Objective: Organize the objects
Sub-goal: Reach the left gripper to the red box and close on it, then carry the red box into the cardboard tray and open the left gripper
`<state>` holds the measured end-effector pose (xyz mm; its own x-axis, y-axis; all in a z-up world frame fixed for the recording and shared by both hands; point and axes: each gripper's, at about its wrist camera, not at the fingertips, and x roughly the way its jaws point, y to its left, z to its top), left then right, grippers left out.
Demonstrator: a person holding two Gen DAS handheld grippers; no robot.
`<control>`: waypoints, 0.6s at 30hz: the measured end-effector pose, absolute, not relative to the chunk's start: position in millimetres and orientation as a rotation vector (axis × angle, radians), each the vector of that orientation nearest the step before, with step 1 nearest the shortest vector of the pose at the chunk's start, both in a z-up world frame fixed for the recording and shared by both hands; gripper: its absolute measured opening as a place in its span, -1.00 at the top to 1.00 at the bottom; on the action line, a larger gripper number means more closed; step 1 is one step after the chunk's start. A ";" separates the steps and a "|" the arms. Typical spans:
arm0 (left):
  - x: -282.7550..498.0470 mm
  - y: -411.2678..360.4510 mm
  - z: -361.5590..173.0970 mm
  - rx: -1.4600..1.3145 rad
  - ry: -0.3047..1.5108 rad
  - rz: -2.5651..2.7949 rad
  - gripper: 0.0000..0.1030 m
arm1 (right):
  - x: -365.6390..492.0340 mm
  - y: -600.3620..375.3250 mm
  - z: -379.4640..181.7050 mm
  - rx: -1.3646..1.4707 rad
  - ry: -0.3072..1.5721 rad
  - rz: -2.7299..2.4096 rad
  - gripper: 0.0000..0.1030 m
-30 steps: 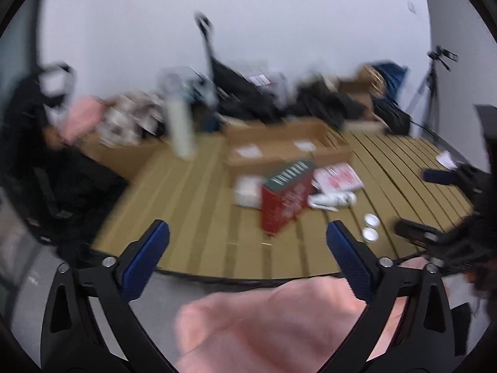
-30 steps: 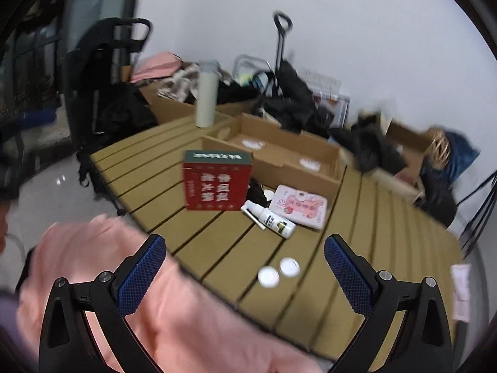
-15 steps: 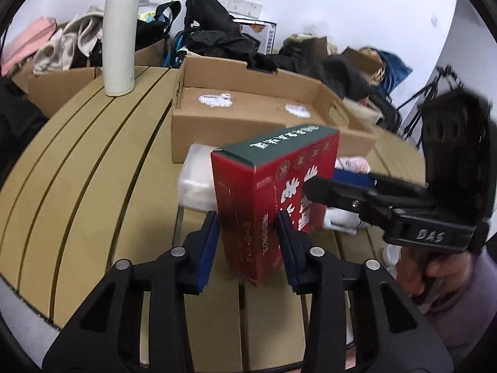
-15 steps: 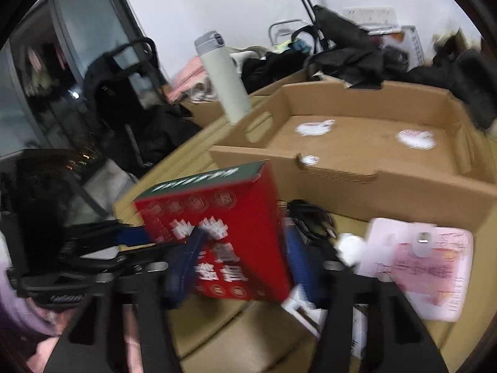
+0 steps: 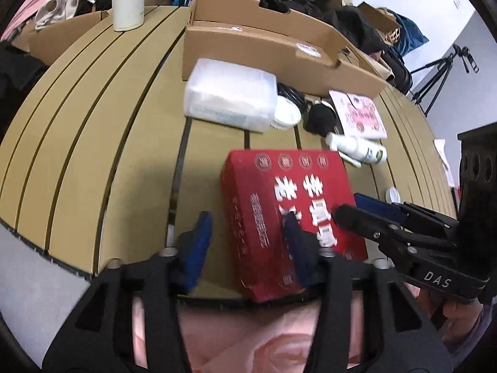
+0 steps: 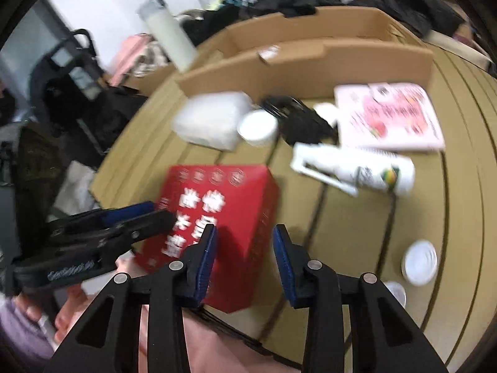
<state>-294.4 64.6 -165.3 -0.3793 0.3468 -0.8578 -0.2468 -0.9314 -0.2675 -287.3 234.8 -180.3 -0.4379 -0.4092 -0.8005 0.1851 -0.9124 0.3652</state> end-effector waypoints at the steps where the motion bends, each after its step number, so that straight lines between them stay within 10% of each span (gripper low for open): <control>1: -290.2 65.8 -165.1 -1.479 -0.127 2.345 -0.19 | -282.3 235.7 -179.4 1.398 -0.343 -2.382 0.22; 9: -276.9 68.4 -155.6 -1.428 -0.172 2.293 0.18 | -278.1 232.6 -175.0 1.393 -0.446 -2.348 0.13; 18: -381.0 73.6 -46.4 -1.248 -0.282 2.319 0.26 | -341.1 245.8 -43.8 1.122 -0.257 -2.500 0.13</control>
<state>-381.0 73.6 -46.4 -0.4633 0.5085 -0.7258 -0.3198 -0.8598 -0.3982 -341.1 245.8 -43.8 -0.6054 -0.4178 -0.6774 0.2715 -0.9085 0.3177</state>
